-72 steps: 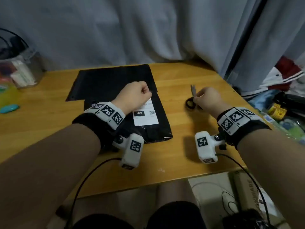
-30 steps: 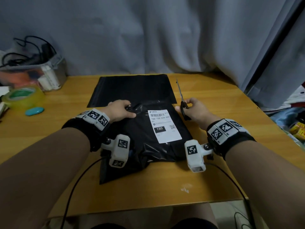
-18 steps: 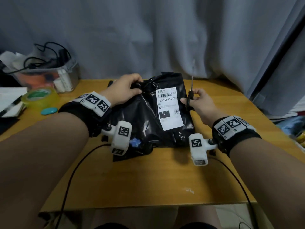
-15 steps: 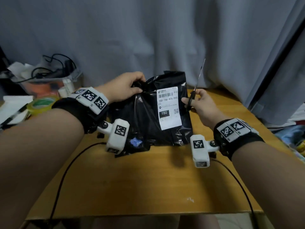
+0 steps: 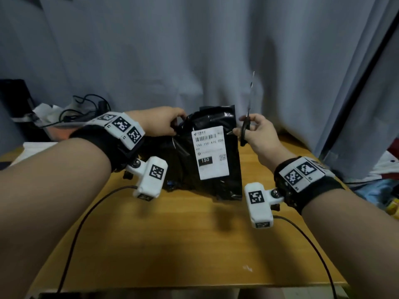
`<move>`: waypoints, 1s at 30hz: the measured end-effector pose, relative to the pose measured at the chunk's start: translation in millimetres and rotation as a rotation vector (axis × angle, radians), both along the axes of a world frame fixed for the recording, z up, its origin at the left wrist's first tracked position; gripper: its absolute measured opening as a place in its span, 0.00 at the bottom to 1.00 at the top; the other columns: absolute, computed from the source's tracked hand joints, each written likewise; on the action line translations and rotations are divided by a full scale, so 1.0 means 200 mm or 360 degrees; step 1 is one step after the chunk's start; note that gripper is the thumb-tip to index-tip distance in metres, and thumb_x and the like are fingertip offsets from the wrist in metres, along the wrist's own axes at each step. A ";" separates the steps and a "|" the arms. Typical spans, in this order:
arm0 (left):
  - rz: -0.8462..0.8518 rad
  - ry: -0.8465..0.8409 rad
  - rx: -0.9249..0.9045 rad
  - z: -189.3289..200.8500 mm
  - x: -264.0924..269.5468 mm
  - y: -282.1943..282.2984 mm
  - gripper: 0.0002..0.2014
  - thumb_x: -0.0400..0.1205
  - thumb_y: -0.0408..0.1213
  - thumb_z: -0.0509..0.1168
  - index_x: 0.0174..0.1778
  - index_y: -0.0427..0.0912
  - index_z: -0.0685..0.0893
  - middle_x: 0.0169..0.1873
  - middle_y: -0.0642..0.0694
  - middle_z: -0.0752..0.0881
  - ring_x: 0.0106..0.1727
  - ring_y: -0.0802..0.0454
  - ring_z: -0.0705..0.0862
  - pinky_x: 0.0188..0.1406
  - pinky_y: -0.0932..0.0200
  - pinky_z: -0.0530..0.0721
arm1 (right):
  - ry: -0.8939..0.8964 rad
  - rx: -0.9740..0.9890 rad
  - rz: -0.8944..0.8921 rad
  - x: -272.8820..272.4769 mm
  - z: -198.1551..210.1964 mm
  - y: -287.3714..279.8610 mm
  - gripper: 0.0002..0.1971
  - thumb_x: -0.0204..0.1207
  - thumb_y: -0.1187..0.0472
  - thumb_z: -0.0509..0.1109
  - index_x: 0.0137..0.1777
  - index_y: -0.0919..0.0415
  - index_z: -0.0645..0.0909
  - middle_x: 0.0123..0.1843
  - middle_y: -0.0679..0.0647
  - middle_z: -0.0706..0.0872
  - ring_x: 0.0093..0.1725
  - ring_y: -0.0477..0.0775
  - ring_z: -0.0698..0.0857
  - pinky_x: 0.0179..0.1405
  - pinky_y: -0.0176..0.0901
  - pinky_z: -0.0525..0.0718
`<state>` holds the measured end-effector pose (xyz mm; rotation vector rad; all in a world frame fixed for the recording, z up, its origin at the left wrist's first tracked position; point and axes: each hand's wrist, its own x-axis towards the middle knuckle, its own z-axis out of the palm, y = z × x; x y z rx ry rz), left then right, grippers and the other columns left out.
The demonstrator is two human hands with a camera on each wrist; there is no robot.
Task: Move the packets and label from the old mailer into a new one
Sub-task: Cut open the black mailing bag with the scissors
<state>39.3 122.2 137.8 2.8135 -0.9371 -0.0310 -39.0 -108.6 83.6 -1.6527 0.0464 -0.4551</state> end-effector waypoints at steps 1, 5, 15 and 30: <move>0.0019 0.0077 -0.0049 -0.01 -0.01 -0.01 0.26 0.77 0.32 0.69 0.71 0.45 0.72 0.55 0.43 0.83 0.55 0.45 0.82 0.54 0.55 0.79 | 0.0012 -0.0041 0.0007 -0.01 0.00 0.00 0.16 0.73 0.75 0.71 0.58 0.62 0.76 0.37 0.51 0.85 0.30 0.36 0.87 0.27 0.23 0.80; -0.0024 0.0188 -0.0493 -0.03 -0.09 -0.15 0.32 0.76 0.40 0.70 0.75 0.46 0.67 0.62 0.48 0.80 0.58 0.51 0.80 0.57 0.62 0.75 | 0.0044 -0.0187 0.0072 -0.06 0.03 -0.02 0.15 0.74 0.74 0.70 0.57 0.60 0.76 0.38 0.53 0.86 0.40 0.45 0.87 0.28 0.23 0.81; -0.0112 -0.0162 -0.0711 -0.02 -0.10 -0.31 0.10 0.77 0.40 0.71 0.47 0.36 0.86 0.39 0.44 0.86 0.41 0.52 0.82 0.37 0.62 0.74 | 0.0096 -0.0384 0.0268 -0.10 0.09 -0.05 0.13 0.73 0.77 0.69 0.54 0.64 0.76 0.33 0.55 0.82 0.33 0.50 0.81 0.30 0.31 0.83; -0.0056 -0.0139 -0.0986 0.23 -0.05 -0.10 0.08 0.80 0.31 0.67 0.53 0.35 0.87 0.40 0.45 0.86 0.34 0.64 0.81 0.38 0.75 0.76 | 0.0256 -0.1669 0.0163 0.02 0.53 -0.13 0.32 0.63 0.48 0.81 0.66 0.55 0.74 0.57 0.56 0.83 0.56 0.58 0.83 0.60 0.52 0.82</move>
